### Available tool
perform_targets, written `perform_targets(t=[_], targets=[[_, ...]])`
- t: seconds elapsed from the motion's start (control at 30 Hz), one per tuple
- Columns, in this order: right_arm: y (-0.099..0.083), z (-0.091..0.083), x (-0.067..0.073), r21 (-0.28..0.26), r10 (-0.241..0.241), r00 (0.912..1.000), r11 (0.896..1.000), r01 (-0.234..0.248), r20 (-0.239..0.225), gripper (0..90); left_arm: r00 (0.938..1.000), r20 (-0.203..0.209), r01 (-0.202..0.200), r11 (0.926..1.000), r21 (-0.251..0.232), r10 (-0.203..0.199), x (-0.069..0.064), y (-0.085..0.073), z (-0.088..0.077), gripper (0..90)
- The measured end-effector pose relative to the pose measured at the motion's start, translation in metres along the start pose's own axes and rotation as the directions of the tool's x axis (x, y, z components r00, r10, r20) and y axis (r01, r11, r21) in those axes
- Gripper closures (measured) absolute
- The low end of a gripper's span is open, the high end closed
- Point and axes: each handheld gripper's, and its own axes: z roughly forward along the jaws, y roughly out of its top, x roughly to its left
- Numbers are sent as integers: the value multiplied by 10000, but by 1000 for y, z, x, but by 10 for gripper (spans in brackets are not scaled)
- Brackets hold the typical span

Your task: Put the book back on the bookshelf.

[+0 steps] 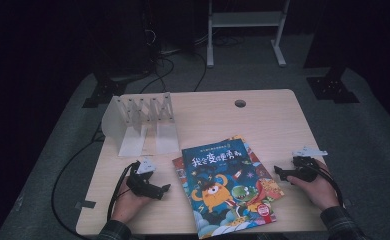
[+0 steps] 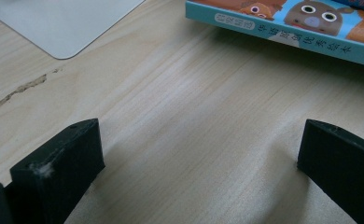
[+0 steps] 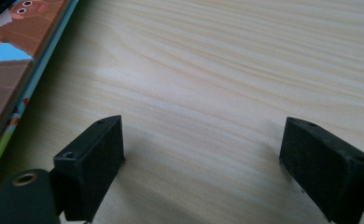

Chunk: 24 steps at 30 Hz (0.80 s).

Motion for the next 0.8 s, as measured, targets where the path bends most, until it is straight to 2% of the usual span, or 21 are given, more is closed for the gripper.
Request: perform_targets(t=[0.1, 0.13, 0.17, 0.2, 0.23, 0.27, 0.3, 0.33, 0.4, 0.43, 0.5, 0.57, 0.6, 0.63, 0.67, 0.7, 0.77, 0.8], targets=[[2, -3, 0, 262, -10, 10000, 9997, 10, 14, 192, 10000, 27, -27, 10000, -8, 27, 1, 0, 0, 0], [3, -4, 1, 419, -24, 10000, 9991, 24, -12, 244, 10000, 44, -25, 10000, 16, 25, 1, 0, 0, 0], [5, -9, 1, 614, 58, 10000, 9981, -54, -73, 354, 10000, 74, -38, 10000, 19, 37, 1, 1, -1, 0], [5, -9, 1, 614, 58, 10000, 9981, -54, -73, 354, 10000, 74, -38, 10000, 19, 37, 1, 1, -1, 12], [9, -12, 1, 931, 107, 9998, 9956, -93, -150, 382, 9998, 164, -58, 10000, -11, 59, 2, 1, -2, 25], [11, -15, 1, 848, 166, 9996, 9963, -147, -218, 402, 9997, 211, -69, 9997, -228, 74, 3, 3, -7, 40], [13, -18, 3, 732, 213, 9994, 9971, -194, -257, 416, 9997, 211, -69, 9997, -228, 74, 3, 3, -7, 54], [15, -21, 4, 595, 288, 9990, 9979, -268, -331, 432, 9992, 392, -20, 9988, -486, 39, 4, 8, -14, 75], [19, -28, 9, 391, 464, 9963, 9983, -436, -725, 451, 9988, 497, 60, 9980, -636, -28, 3, 10, -17, 143], [19, -28, 9, 391, 464, 9963, 9983, -436, -725, 451, 9979, 644, 40, 9977, -677, 3, 3, 11, -20, 143], [25, -35, 19, 30, 485, 9898, 9988, -486, -1343, 471, 9941, 1079, 188, 9958, -892, -91, 0, 14, -26, 201], [28, -37, 27, -30, 441, 9822, 9990, -454, -1825, 476, 9924, 1232, 169, 9966, -812, -68, -2, 18, -28, 237], [28, -37, 27, -30, 441, 9822, 9990, -454, -1825, 476, 9924, 1232, 169, 9966, -812, -68, -2, 18, -28, 255], [29, -37, 31, -23, 406, 9785, 9991, -419, -2022, 476, 9909, 1344, 108, 9967, -810, 2, -4, 19, -29, 255], [30, -35, 39, 37, 247, 9717, 9997, -246, -2348, 481, 9874, 1583, 115, 9952, -972, 40, -7, 23, -30, 300], [30, -35, 39, 37, 247, 9717, 9997, -246, -2348, 481, 9874, 1583, 115, 9952, -972, 40, -7, 23, -30, 309], [31, -33, 46, 45, 180, 9625, 9998, -174, -2706, 482, 9856, 1692, 126, 9945, -1038, 52, -10, 26, -30, 314], [33, -32, 52, 68, 92, 9562, 9999, -76, -2926, 482, 9832, 1827, 150, 9943, -1056, 45, -11, 28, -30, 348]])
